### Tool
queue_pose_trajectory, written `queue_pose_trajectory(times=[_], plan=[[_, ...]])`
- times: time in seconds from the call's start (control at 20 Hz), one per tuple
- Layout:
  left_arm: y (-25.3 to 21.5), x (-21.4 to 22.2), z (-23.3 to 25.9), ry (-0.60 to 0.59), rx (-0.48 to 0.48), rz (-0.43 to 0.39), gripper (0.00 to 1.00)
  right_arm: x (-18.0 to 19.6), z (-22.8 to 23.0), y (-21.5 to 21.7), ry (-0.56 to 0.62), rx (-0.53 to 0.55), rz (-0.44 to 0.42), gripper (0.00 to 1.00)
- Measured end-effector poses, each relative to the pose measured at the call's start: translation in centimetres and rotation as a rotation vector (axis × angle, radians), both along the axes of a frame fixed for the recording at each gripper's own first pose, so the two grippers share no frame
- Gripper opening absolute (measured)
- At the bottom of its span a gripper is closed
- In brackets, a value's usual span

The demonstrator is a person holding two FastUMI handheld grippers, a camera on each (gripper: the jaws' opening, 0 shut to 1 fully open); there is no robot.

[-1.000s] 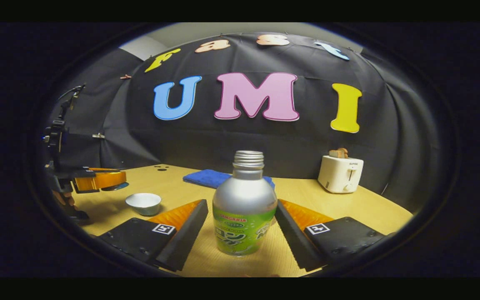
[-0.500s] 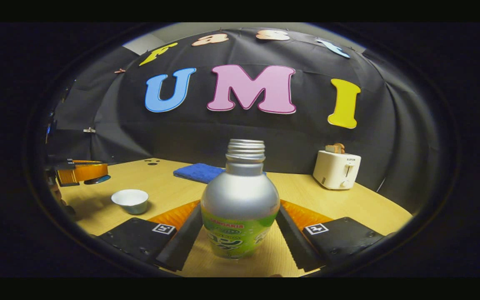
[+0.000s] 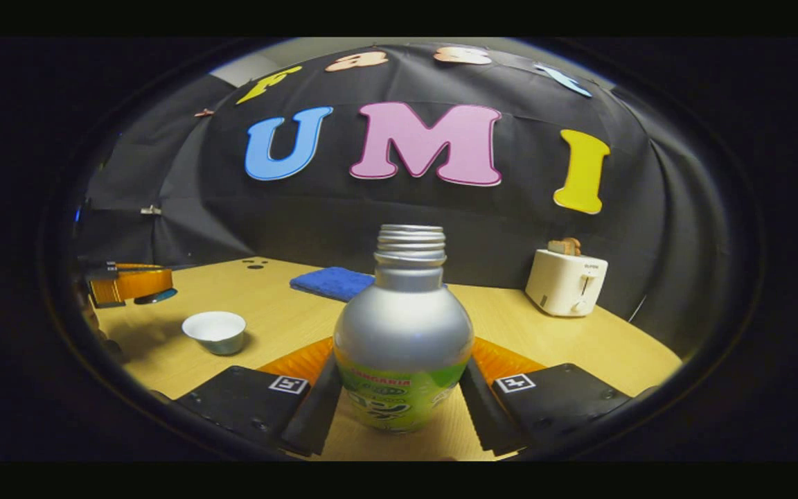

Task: Open the teacup lid with one hand, grasp the water bottle and pour water into the teacup with the other hand; after pouring, place the water bottle on the coaster and then close the teacup lid.

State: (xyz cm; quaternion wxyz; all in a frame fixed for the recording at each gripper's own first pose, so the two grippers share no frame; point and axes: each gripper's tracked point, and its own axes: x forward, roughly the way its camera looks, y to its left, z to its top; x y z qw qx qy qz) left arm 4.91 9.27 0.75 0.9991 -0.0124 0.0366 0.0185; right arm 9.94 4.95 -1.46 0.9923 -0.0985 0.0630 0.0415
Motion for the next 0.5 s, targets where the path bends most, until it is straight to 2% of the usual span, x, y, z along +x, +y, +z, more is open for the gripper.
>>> queue_pose_trajectory(times=[0.5], plan=[[1.7,-1.2,0.9,-0.033,-0.030,0.014,0.29,3.0,4.5,0.6,-0.097,-0.516,0.058,0.81]])
